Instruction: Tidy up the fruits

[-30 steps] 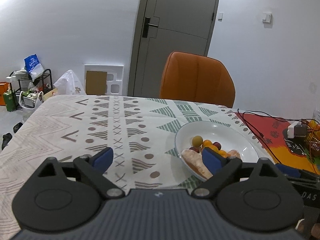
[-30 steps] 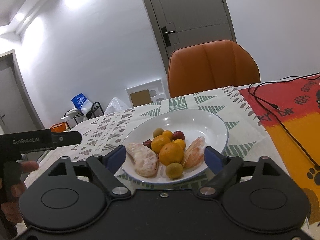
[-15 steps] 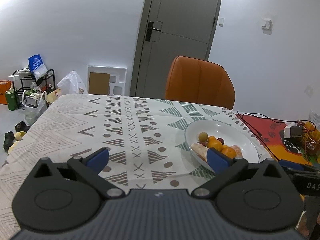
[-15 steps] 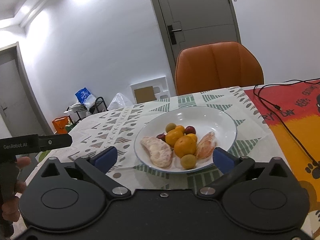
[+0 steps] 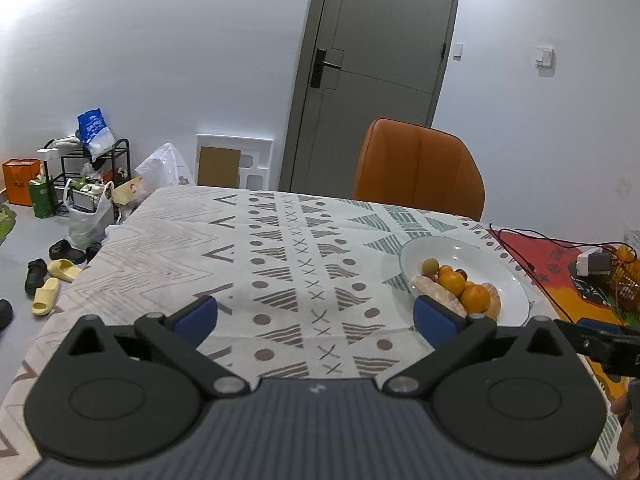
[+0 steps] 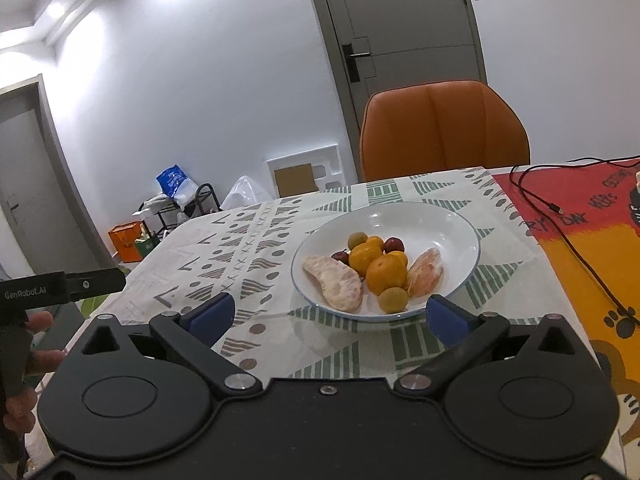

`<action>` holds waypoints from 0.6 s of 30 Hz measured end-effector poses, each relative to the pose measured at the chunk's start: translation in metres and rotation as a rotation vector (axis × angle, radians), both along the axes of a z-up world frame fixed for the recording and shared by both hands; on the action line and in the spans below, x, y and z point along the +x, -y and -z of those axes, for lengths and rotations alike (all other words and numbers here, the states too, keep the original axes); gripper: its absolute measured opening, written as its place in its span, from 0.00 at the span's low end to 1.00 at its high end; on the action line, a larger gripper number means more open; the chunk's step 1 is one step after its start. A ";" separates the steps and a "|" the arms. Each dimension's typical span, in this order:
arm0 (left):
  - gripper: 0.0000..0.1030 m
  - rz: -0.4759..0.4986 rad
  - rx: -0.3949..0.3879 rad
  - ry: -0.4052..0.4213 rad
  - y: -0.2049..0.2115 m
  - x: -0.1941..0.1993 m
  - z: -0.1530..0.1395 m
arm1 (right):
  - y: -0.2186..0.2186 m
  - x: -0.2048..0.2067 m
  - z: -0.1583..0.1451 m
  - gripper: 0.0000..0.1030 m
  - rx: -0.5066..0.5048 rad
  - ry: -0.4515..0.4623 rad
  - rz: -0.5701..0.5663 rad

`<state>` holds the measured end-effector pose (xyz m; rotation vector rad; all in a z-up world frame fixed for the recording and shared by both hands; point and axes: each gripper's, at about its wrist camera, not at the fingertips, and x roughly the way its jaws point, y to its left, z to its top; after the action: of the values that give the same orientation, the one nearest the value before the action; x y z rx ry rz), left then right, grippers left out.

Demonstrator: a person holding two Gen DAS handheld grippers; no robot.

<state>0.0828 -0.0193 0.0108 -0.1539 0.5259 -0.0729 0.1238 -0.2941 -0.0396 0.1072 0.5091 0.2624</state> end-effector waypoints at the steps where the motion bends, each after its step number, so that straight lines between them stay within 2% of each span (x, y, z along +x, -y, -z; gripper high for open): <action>1: 1.00 -0.001 0.003 0.000 -0.001 -0.002 0.000 | -0.001 -0.002 0.000 1.00 -0.003 -0.002 -0.004; 18: 1.00 -0.008 0.022 -0.022 -0.017 -0.033 0.003 | -0.009 -0.025 -0.004 1.00 -0.051 -0.020 -0.028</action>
<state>0.0494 -0.0021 0.0079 -0.1351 0.5475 -0.0577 0.0983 -0.2855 -0.0360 0.0530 0.5368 0.2760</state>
